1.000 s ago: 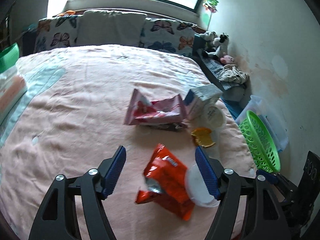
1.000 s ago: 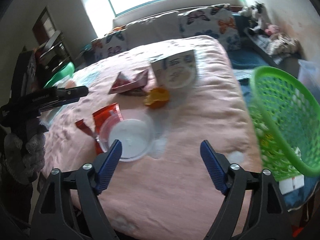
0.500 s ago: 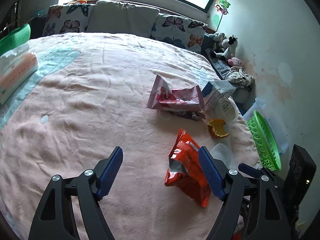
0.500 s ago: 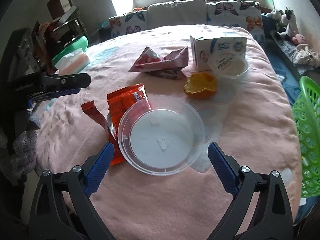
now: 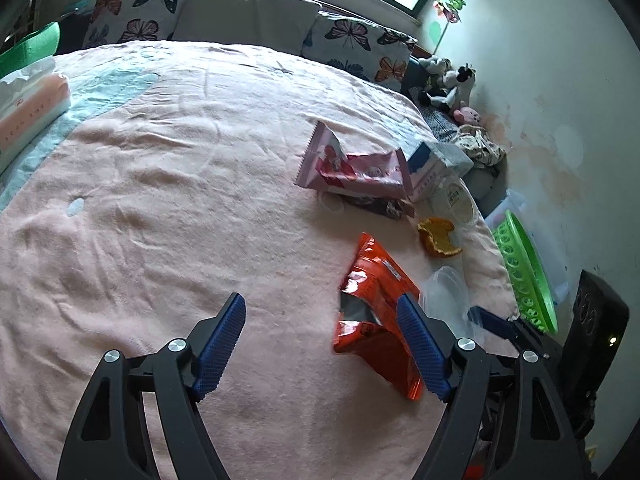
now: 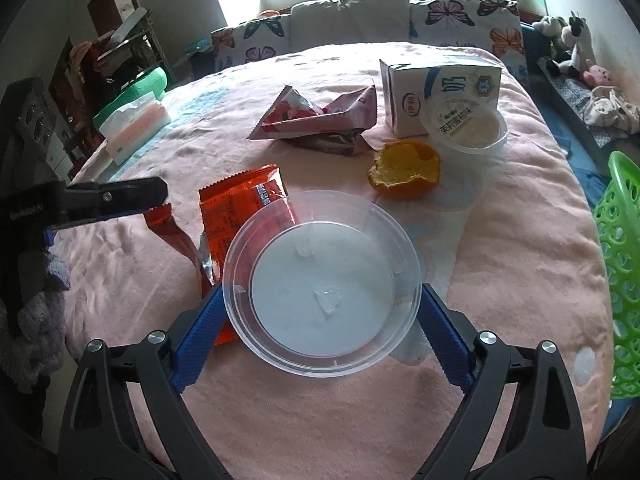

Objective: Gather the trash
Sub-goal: 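Grasp the red snack wrapper with the left tool while the right tool grasps the clear round lid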

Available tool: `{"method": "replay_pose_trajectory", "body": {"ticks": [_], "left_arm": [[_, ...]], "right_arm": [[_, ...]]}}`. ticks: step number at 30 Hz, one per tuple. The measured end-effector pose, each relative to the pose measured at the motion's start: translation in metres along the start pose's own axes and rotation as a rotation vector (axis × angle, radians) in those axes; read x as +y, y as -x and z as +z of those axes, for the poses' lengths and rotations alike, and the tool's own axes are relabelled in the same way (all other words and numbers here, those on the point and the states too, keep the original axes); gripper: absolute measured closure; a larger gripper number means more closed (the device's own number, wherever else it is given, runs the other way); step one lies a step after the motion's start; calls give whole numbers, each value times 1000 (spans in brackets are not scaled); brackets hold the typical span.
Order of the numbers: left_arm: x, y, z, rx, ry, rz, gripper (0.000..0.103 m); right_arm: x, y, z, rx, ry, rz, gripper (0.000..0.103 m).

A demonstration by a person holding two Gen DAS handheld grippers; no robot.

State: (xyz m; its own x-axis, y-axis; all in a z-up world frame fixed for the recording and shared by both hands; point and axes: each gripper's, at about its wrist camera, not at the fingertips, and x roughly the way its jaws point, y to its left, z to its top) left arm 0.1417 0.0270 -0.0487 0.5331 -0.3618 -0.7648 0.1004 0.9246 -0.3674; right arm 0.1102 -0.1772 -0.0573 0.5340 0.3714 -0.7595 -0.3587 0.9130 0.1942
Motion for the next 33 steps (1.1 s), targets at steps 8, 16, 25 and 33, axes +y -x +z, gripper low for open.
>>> {"method": "replay_pose_trajectory", "body": {"ticks": [8, 16, 25, 33], "left_arm": [[-10, -24, -7, 59, -1, -41, 27], [-25, -43, -1, 58, -41, -70, 30], [-26, -50, 4, 30, -76, -77, 57], [-36, -45, -5, 13, -110, -73, 81]], "right_arm": [[-21, 26, -6, -41, -43, -29, 11], [-42, 56, -13, -87, -87, -69, 11], [-54, 71, -19, -114, -124, -89, 11], [-60, 77, -21, -125, -136, -101, 11]]}}
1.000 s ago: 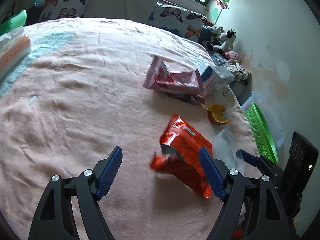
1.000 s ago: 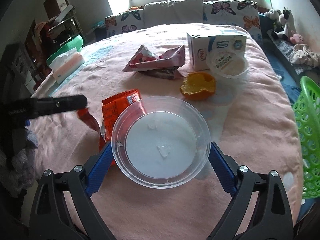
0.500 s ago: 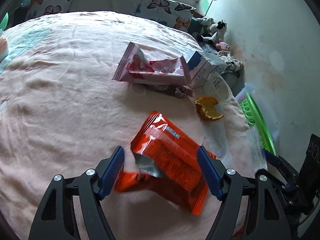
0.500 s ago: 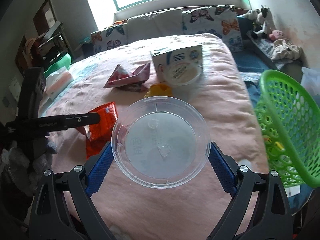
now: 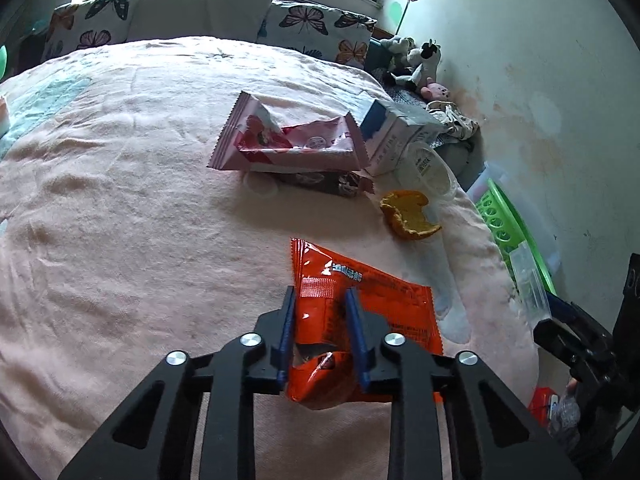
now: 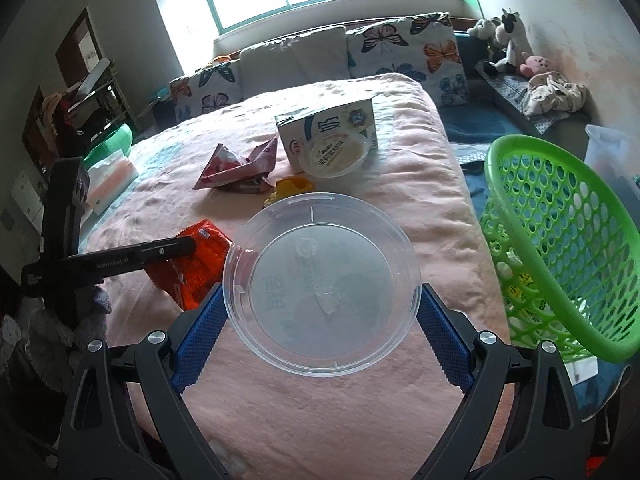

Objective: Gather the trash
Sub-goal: 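Grasp the red snack wrapper with the left tool while the right tool grasps the clear round lid, then carry both items over the basket while the right tool releases the clear lid inside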

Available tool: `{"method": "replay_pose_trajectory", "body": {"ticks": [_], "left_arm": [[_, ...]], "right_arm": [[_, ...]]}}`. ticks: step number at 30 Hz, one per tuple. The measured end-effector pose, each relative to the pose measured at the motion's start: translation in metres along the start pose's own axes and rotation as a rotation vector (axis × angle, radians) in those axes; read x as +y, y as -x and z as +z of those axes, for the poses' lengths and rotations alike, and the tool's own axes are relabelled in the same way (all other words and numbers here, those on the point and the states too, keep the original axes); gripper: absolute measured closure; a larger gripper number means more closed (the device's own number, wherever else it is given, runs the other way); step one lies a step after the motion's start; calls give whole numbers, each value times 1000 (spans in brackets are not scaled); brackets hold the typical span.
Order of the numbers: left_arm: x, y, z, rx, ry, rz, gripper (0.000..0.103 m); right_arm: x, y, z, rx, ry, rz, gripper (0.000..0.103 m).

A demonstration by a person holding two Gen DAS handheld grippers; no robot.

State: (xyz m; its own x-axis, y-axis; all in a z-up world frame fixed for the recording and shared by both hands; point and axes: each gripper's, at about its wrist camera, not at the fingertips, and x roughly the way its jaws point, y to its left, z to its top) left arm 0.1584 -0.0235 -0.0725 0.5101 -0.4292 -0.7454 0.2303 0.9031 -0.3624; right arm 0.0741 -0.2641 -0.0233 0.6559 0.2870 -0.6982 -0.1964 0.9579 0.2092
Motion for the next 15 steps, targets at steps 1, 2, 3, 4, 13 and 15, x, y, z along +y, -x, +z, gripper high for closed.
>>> {"method": "replay_pose_trajectory", "body": {"ticks": [1, 2, 3, 4, 13, 15], "left_arm": [[-2, 2, 0, -3, -4, -1, 82], [-4, 4, 0, -7, -8, -1, 83], [-6, 6, 1, -12, -11, -2, 84], [-8, 10, 3, -19, -14, -7, 84], [-44, 42, 31, -90, -79, -43, 85], [-51, 45, 37, -99, -86, -58, 85]], "right_arm": [[-1, 1, 0, -2, -2, -1, 11], [-2, 3, 1, -6, -5, -3, 11], [-4, 5, 1, -12, -8, -7, 11], [-6, 8, 2, -19, -12, -9, 11], [-44, 36, 16, -97, -80, -81, 11], [-59, 41, 19, -107, -102, -113, 11]]}}
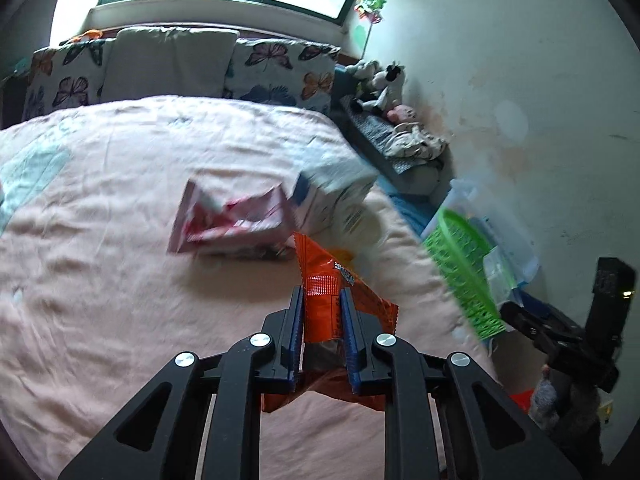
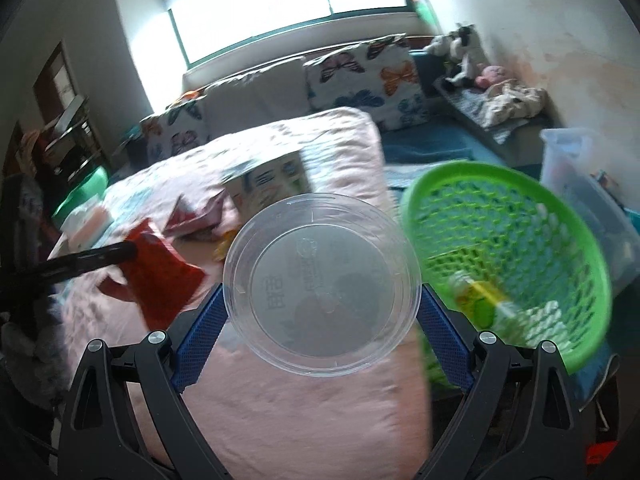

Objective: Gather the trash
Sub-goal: 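Carry both items over the basket while the right tool releases the clear lid inside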

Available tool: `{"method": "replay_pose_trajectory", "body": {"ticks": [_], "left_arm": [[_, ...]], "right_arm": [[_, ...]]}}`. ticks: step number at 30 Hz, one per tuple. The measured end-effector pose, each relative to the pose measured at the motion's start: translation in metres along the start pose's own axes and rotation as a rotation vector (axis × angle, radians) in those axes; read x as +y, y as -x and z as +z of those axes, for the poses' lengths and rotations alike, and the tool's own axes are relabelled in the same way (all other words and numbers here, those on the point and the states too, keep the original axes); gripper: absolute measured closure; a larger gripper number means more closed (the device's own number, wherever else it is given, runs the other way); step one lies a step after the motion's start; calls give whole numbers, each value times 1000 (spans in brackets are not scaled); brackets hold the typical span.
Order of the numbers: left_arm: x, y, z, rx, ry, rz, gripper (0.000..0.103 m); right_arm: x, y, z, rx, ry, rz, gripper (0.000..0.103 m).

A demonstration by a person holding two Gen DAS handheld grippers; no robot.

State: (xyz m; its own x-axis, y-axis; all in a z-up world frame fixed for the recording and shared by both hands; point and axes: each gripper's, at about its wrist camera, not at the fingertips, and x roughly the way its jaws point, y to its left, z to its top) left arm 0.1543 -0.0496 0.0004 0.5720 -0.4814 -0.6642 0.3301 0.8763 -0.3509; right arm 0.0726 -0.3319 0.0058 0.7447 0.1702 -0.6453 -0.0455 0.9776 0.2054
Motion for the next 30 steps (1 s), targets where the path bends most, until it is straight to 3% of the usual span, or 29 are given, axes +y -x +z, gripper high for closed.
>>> {"method": "replay_pose_trajectory", "body": {"ticks": [11, 19, 30], "left_arm": [[-72, -18, 52, -6, -109, -100, 85], [-120, -52, 75, 27, -170, -129, 85], [-174, -92, 86, 68, -253, -132, 85]], "right_arm": [[-76, 0, 6, 0, -112, -136, 11], [-111, -7, -4, 27, -174, -141, 11], [-131, 17, -11, -16, -209, -141, 10]]}}
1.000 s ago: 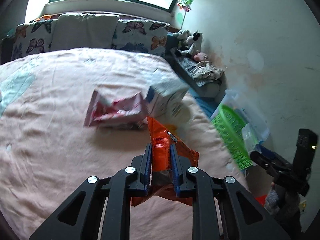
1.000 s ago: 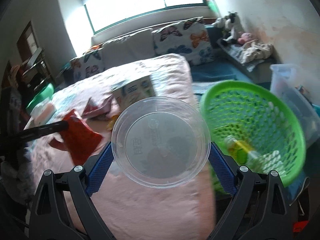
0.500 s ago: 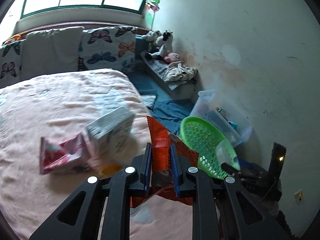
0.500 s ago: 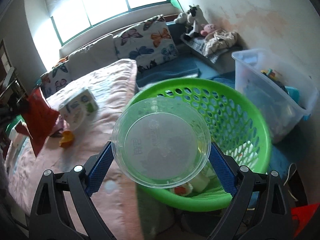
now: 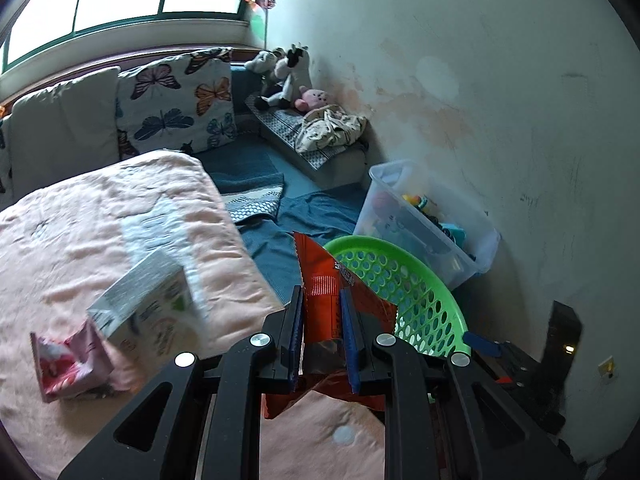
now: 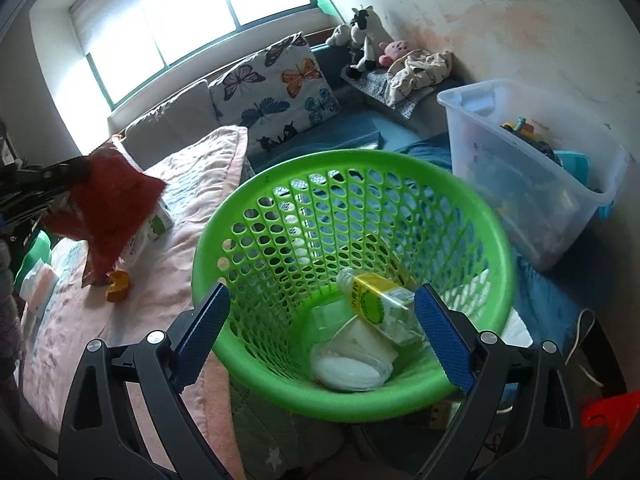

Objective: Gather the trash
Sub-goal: 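Carry both items over the basket while the right tool releases the clear lid inside, then open the left tool to drop the red wrapper into the basket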

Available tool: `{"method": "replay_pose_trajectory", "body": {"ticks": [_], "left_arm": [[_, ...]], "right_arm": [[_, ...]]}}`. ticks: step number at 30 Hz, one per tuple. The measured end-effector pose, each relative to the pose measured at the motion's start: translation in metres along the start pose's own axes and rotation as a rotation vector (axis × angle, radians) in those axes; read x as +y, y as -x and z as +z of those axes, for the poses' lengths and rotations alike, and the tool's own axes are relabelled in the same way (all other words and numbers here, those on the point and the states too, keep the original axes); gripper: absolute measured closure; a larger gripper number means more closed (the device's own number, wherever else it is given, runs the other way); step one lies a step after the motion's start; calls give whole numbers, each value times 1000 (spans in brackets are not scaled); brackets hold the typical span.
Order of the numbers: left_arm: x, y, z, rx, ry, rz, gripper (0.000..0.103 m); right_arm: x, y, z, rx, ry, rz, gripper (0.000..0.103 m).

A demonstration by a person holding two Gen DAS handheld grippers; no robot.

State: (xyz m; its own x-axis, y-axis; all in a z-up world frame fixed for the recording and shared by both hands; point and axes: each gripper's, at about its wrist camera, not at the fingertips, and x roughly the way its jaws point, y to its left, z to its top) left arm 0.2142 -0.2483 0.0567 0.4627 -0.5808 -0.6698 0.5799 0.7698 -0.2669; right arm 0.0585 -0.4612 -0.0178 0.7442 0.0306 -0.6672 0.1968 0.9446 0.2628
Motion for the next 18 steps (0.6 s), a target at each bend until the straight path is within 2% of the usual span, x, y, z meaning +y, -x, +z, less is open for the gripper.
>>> {"method": "replay_pose_trajectory", "body": {"ticks": [7, 14, 17, 18], "left_arm": [[-36, -36, 2, 54, -61, 7, 85], [-55, -58, -2, 93, -81, -7, 85], [-59, -60, -3, 93, -87, -3, 82], [-60, -60, -4, 94, -86, -10, 78]], "right_arm": [[-14, 19, -7, -24, -20, -1, 10], [-17, 25, -12, -28, -28, 13, 10], [-14, 27, -13, -30, -21, 18, 10], [-13, 27, -13, -30, -21, 20, 10]]}}
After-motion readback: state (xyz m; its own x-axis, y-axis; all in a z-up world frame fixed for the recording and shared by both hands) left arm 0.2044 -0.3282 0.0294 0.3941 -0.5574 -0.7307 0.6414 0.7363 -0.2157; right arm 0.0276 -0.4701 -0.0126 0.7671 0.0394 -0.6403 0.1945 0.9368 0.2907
